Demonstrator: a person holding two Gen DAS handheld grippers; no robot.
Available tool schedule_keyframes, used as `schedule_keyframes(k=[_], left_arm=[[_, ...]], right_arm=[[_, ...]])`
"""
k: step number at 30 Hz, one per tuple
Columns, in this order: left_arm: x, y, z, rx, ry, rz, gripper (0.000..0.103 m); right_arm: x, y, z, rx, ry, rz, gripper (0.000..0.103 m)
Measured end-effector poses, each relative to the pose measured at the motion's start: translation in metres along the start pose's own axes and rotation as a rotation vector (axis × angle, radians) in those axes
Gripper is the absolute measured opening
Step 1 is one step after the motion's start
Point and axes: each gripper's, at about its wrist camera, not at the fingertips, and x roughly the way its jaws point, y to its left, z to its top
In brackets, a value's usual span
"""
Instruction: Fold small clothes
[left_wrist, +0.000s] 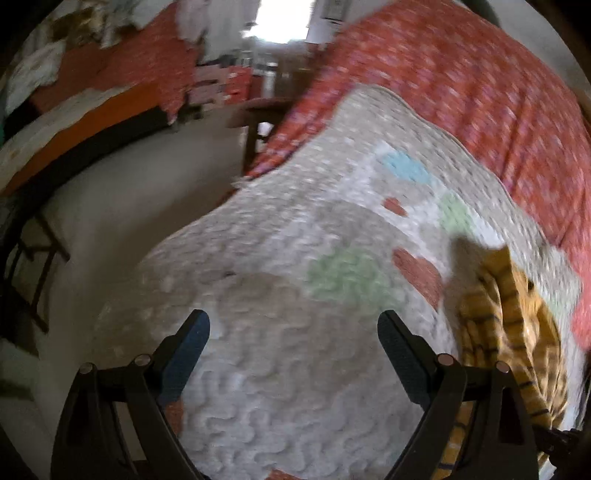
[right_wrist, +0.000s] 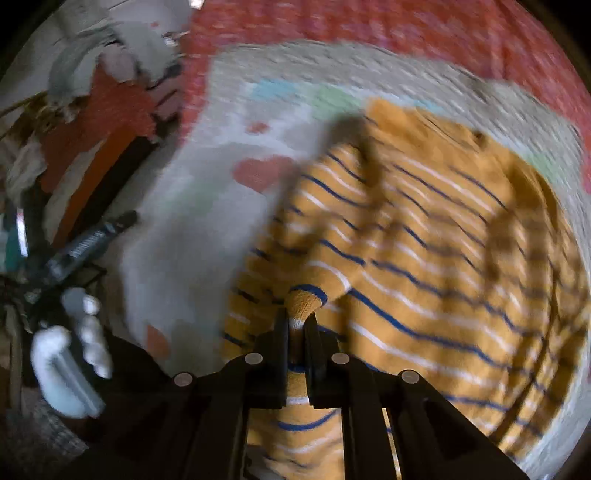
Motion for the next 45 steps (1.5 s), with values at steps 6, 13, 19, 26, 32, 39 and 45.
schedule_keyframes(k=[6,13,19,26,32,39,45], left_arm=[[-0.019,0.046,0.008,-0.173,-0.062,0.064,0.092],[-0.03,0.07,0.014,-0.256,-0.109,0.088,0.092],[-0.029,0.053,0.013,-0.192,-0.116,0.074,0.092],[-0.033,-0.003,0.002,-0.007,-0.106,-0.05,0.092],[-0.042,-0.081,-0.034,0.26,-0.053,-0.206,0.092],[-0.005,-0.117,-0.078,0.366,0.18,-0.142,0.079],[-0.04,-0.127,-0.093,0.379,0.199,-0.142,0.079]], right_arm=[[0.076,0.062,0.065,-0.057,0.081,0.166,0.008],[0.16,0.09,0.088,-0.012,0.184,0.255,0.012],[0.098,0.066,0.074,-0.022,0.084,0.296,0.043],[-0.029,-0.063,0.007,0.075,-0.081,0.042,0.047],[-0.129,-0.222,-0.089,0.36,-0.167,-0.352,0.052],[-0.156,-0.304,-0.157,0.566,-0.169,-0.387,0.058],[-0.124,-0.293,-0.171,0.576,-0.166,-0.369,0.059]])
